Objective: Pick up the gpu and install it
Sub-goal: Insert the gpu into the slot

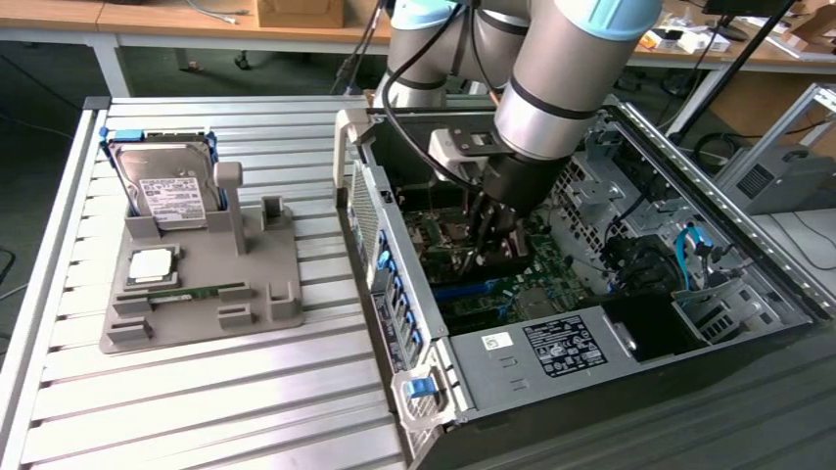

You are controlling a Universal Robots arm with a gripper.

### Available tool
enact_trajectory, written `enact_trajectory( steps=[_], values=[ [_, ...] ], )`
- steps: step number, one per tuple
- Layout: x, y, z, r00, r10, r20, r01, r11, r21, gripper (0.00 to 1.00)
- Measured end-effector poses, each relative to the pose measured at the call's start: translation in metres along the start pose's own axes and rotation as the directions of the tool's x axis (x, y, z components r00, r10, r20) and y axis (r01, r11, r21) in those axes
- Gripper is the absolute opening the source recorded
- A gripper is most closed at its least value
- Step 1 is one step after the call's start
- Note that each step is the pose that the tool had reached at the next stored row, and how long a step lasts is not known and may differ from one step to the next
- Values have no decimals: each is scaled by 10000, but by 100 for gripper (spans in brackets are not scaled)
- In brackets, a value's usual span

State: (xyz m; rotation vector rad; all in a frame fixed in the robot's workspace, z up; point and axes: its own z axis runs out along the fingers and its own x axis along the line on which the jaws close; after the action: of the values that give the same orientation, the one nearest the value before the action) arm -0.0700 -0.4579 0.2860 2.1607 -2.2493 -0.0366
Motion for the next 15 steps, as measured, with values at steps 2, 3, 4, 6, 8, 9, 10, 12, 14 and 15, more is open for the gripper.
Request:
enact_trajectory(
  steps=[2,3,4,6,8,9,10,12,14,15],
  values=[
    [-1,0,7,10000,-1,1,1,10000,0,27],
    [-1,0,10,10000,0,1,0,10000,0,27],
    [-4,0,14,10000,2,1,-2,10000,0,27],
    [-11,0,22,10000,8,4,-8,10000,1,27],
    [-14,0,27,10000,11,2,-11,10000,1,27],
    [-14,0,31,10000,11,1,-11,10000,0,27],
    [-15,0,37,10000,12,2,-12,10000,1,27],
    [-14,0,50,10000,11,2,-11,10000,0,27],
    [-14,2,67,10000,12,2,-12,10000,1,27],
    [-14,5,73,10000,13,2,-13,10000,1,27]
  ],
)
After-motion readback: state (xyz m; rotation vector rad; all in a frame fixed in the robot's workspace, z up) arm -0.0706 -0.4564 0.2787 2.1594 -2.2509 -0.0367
